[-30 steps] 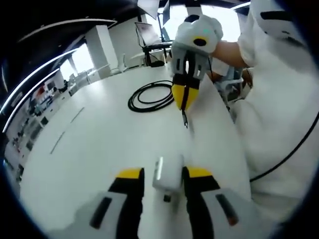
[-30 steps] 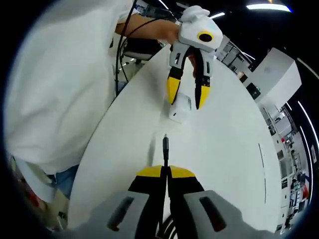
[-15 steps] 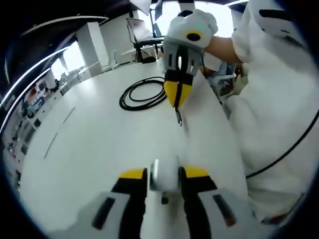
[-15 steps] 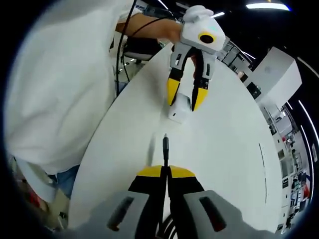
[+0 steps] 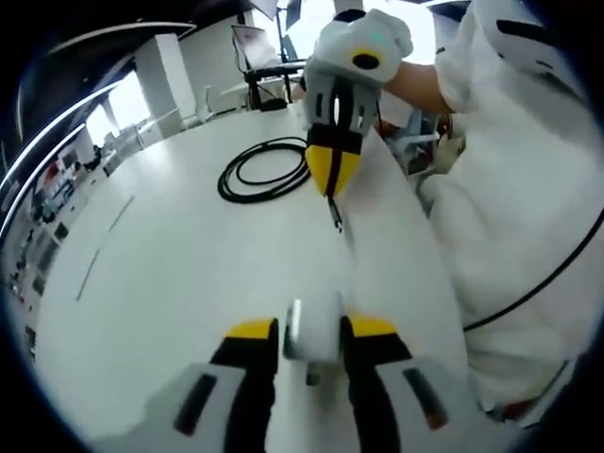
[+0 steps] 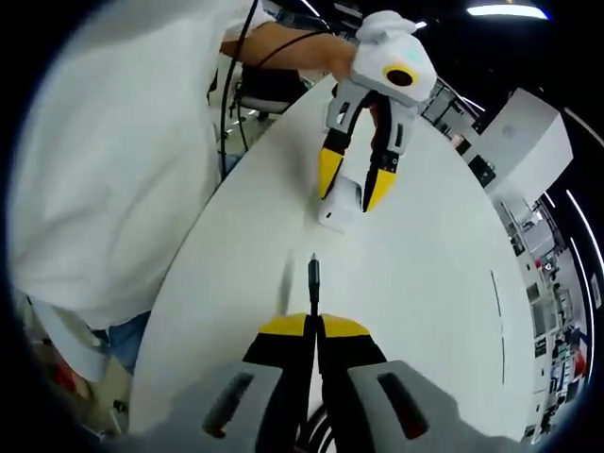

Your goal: Plug the desk Type‑C cable into the charger adapter.

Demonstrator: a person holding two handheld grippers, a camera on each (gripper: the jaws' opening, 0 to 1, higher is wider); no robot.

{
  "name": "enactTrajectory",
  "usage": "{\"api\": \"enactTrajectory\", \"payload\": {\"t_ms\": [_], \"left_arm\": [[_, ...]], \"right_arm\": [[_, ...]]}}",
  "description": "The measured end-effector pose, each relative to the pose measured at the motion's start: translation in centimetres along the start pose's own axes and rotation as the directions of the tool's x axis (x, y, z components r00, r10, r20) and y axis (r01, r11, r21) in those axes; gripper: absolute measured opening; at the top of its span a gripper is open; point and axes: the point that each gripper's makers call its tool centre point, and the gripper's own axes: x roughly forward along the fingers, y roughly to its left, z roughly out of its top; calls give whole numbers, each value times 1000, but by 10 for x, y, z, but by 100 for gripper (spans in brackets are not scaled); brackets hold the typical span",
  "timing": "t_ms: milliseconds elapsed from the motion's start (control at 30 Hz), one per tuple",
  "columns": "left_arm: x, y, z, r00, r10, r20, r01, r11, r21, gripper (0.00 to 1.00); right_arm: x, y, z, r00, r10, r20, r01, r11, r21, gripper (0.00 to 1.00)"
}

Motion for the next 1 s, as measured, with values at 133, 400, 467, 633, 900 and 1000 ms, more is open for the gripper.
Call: {"api": "enactTrajectory", "payload": {"t_ms": [133,400,467,633,900,1000], "left_arm": [[1,-1,-2,999,-22,-26,22,1000,13,27],[2,1,-1,998,-39,-44,40,999,30,27],[3,1,-1,998,-41,-45,43,999,31,27],[5,2,-5,998,-47,-51,48,999,21,27],[6,4,-12,997,-49,-53,49,999,-4,26],[6,6,-13,998,-48,-51,48,999,-8,26]], "right_arm": [[0,1,-1,1000,2,-2,-2,1000,1,1],[0,0,0,1000,1,-3,-1,1000,2,1],[0,0,0,1000,1,-4,-1,1000,1,1],[0,-1,-1,1000,0,-3,0,1000,2,1],[0,-1,-1,1000,-4,-1,4,1000,5,1],[0,0,-1,1000,-3,-2,3,1000,4,1]]}}
